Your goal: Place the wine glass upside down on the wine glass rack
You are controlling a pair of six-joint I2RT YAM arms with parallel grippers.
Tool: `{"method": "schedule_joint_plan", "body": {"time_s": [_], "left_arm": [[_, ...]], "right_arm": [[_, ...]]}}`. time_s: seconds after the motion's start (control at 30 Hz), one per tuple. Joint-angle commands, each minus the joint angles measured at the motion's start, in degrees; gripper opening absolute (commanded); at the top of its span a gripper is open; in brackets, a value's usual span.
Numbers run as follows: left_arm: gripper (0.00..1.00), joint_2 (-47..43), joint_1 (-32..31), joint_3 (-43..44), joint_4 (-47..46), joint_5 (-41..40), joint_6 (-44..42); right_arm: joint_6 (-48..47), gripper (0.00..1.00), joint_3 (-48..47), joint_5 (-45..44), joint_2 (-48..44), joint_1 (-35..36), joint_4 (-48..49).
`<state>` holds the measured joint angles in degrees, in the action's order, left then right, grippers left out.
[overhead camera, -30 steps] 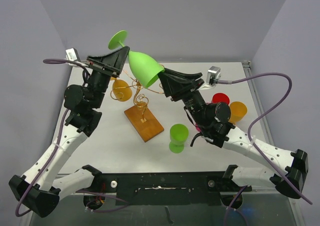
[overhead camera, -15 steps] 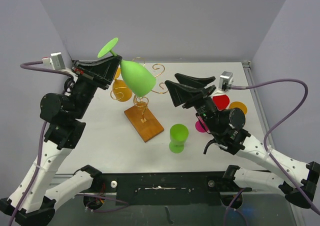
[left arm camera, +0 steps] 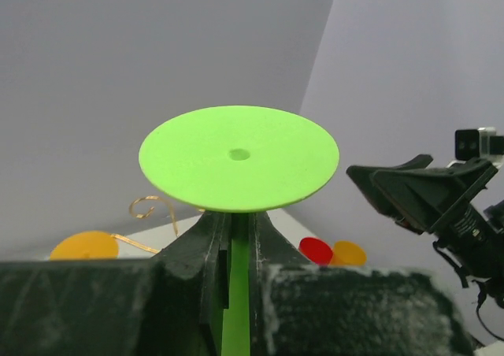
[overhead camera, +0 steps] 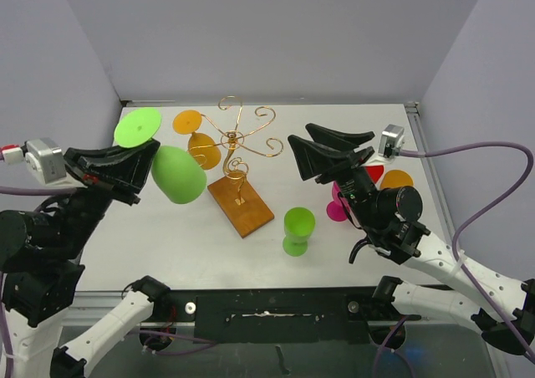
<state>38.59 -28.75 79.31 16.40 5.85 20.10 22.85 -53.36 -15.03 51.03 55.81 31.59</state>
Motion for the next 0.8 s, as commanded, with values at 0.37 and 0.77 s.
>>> {"method": "schedule_joint_plan", "body": {"time_s": [0.37, 0.77], "left_arm": [[0.0, -10.08, 0.23, -22.04, 4.52, 9.0, -13.84], [0.0, -8.72, 0.19, -34.11, -12.34, 8.98, -12.36]], "right_arm": [[-2.09, 0.61, 2.16, -3.78, -2.75, -1.3, -0.11], [-2.02, 0.61, 2.74, -3.78, -3.52, -1.67, -0.26]]}}
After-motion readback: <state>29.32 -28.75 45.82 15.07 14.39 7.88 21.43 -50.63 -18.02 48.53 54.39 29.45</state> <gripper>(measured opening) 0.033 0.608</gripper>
